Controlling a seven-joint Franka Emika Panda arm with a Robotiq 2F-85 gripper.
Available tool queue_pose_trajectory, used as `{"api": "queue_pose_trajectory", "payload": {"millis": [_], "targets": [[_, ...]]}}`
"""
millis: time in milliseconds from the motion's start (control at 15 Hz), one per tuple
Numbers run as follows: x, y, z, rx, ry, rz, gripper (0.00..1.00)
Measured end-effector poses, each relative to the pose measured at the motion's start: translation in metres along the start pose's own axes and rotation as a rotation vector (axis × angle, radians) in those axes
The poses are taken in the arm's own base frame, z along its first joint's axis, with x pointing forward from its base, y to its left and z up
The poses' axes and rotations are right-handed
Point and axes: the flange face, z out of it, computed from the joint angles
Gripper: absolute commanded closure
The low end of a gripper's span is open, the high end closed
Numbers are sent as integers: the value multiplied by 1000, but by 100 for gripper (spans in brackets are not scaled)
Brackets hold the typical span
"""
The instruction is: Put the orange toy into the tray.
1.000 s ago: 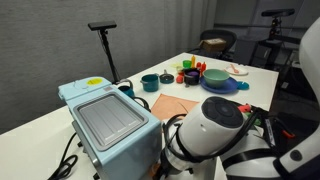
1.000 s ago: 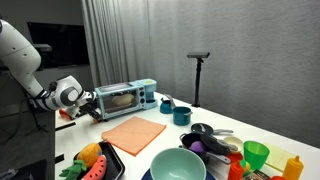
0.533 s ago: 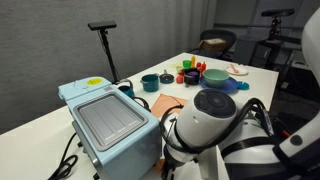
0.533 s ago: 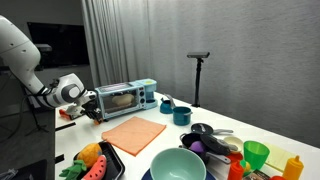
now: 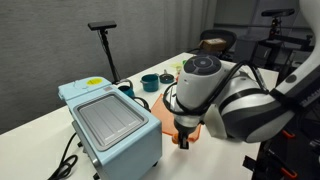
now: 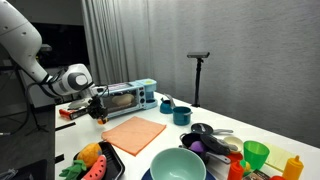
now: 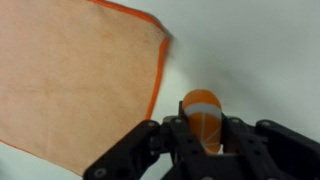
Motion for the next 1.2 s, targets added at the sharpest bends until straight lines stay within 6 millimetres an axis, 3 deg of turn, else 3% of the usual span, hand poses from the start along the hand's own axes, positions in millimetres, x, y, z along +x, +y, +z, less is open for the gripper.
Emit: {"api": "queue_pose_trajectory", "payload": {"millis": [267,667,1200], "targets": [[-15,54,-29,-19,-83,-6,94],[-32,125,-77,-2,-107,145,94],[-69,174,-65,29,-272,402,94]]}}
